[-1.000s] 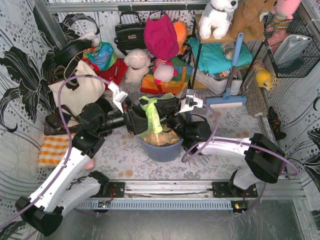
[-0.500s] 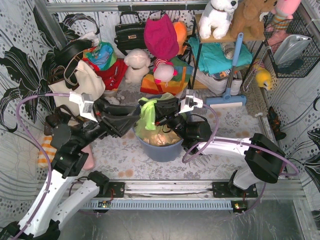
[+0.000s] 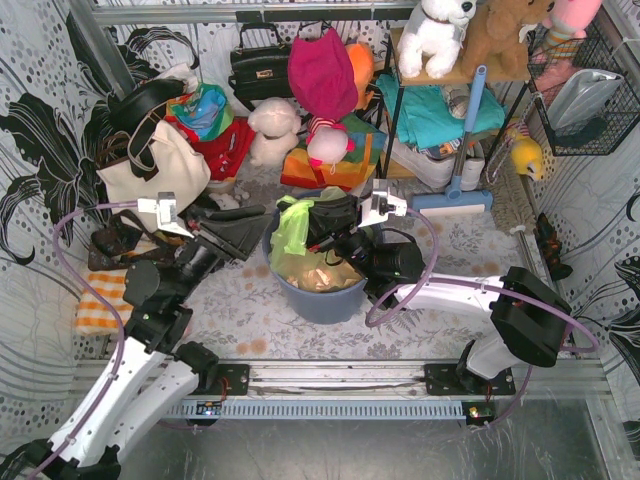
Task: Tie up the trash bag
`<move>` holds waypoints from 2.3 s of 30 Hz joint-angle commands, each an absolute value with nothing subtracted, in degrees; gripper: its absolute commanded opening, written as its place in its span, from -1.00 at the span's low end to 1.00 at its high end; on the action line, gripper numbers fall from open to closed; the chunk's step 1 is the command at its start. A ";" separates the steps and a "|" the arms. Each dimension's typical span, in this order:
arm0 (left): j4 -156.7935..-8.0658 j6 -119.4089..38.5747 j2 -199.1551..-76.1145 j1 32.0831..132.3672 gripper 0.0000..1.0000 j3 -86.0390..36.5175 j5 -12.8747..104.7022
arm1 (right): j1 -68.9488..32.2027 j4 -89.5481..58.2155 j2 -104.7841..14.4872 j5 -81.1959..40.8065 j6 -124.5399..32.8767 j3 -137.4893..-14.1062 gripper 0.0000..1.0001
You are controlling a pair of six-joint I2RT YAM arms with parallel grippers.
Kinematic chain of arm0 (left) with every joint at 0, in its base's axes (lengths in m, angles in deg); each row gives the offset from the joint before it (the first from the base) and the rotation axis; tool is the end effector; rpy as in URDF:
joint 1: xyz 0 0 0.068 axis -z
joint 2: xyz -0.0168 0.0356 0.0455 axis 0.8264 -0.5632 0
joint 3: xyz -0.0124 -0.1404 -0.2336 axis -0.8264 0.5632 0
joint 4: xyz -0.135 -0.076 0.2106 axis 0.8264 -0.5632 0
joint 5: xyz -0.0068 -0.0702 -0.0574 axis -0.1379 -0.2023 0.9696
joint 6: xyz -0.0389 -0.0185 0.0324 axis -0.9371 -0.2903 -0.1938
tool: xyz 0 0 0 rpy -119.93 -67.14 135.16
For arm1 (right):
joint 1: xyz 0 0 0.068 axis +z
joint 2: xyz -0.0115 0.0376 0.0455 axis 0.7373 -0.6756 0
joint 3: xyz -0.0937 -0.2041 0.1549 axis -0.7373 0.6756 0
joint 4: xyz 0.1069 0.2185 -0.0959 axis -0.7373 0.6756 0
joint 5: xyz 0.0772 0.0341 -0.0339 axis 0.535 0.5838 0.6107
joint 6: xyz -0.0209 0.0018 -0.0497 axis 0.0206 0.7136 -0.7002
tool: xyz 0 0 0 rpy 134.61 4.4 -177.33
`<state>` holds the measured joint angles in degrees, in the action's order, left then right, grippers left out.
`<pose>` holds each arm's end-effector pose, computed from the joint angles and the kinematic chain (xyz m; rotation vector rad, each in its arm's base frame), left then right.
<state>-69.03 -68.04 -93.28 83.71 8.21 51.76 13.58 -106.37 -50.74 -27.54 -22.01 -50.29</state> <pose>0.1082 -0.0674 0.3873 0.1116 1.2482 -1.1690 0.1461 0.2647 0.3676 -0.1910 0.6809 1.5431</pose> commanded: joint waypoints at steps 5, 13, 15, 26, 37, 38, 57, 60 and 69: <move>-42.30 -80.94 -97.46 83.90 0.11 15.20 57.97 | 13.58 -113.63 -48.80 -26.08 -21.55 -50.39 -1.00; -37.52 -83.91 -99.28 83.91 0.06 17.31 61.01 | 13.60 -113.56 -48.97 -26.06 -21.50 -50.79 -1.00; -34.15 -85.15 -99.51 83.93 0.07 18.18 62.36 | 13.60 -113.47 -49.01 -26.24 -21.53 -50.79 -1.00; -30.04 -85.88 -102.84 83.91 -0.12 17.83 62.26 | 13.65 -113.73 -49.75 -25.29 -20.27 -51.58 -1.00; -28.64 -85.64 -104.08 83.92 -0.65 18.05 61.44 | 13.59 -113.90 -49.85 -25.12 -19.59 -51.58 -1.00; -28.70 -85.47 -104.04 83.94 -0.73 17.87 61.31 | 13.61 -113.90 -49.85 -25.07 -19.55 -51.58 -1.00; -43.84 -72.19 -97.35 83.94 -1.00 9.71 59.54 | 13.59 -113.56 -47.44 -26.03 -18.76 -48.12 -0.68; -44.75 -72.11 -97.33 83.94 -1.00 9.60 60.78 | 13.59 -113.56 -47.39 -25.93 -19.01 -48.32 -0.85; -53.00 -70.13 -95.87 83.94 -0.12 8.77 56.55 | 13.59 -113.26 -47.89 -24.35 -19.75 -49.64 -1.00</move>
